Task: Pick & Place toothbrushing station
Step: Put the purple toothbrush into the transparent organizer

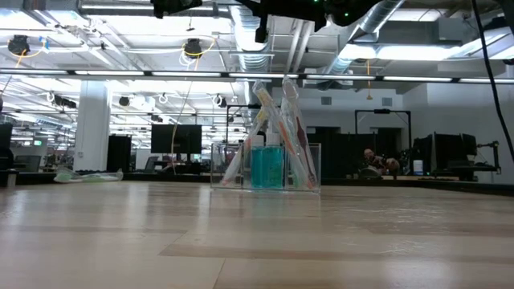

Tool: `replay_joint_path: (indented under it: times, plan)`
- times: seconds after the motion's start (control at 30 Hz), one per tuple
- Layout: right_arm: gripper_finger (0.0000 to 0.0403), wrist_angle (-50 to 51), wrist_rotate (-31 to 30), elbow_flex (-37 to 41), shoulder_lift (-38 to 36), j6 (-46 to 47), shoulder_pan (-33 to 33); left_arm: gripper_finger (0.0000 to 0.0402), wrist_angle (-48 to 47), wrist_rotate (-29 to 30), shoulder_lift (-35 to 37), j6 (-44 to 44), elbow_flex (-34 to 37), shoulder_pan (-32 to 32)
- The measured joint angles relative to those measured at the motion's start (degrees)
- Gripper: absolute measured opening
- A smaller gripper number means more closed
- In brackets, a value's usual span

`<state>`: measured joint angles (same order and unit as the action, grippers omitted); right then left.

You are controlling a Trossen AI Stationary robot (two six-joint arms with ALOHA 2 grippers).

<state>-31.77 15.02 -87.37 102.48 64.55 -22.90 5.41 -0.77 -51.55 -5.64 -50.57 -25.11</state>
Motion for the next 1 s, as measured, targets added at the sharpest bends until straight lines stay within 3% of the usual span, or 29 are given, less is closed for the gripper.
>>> replay_joint_path:
  times: [0.4, 0.77, 1.0]
  plan:
    - [0.0012, 0.0, -0.5, 0.0, 0.0, 0.0, 0.3, 0.0259, 8.5, 6.9, -3.4, -4.2, -0.3, 2.7]
    - [0.0013, -0.2, -1.4, 0.0, 0.0, 0.0, 0.4, 0.0257, 7.6, 6.9, -5.6, -6.1, -2.4, 2.6]
    - [0.0013, -0.4, -1.4, 0.0, 0.0, 0.0, 0.4, 0.0231, 7.6, 6.8, -7.1, -6.1, -2.4, 2.6]
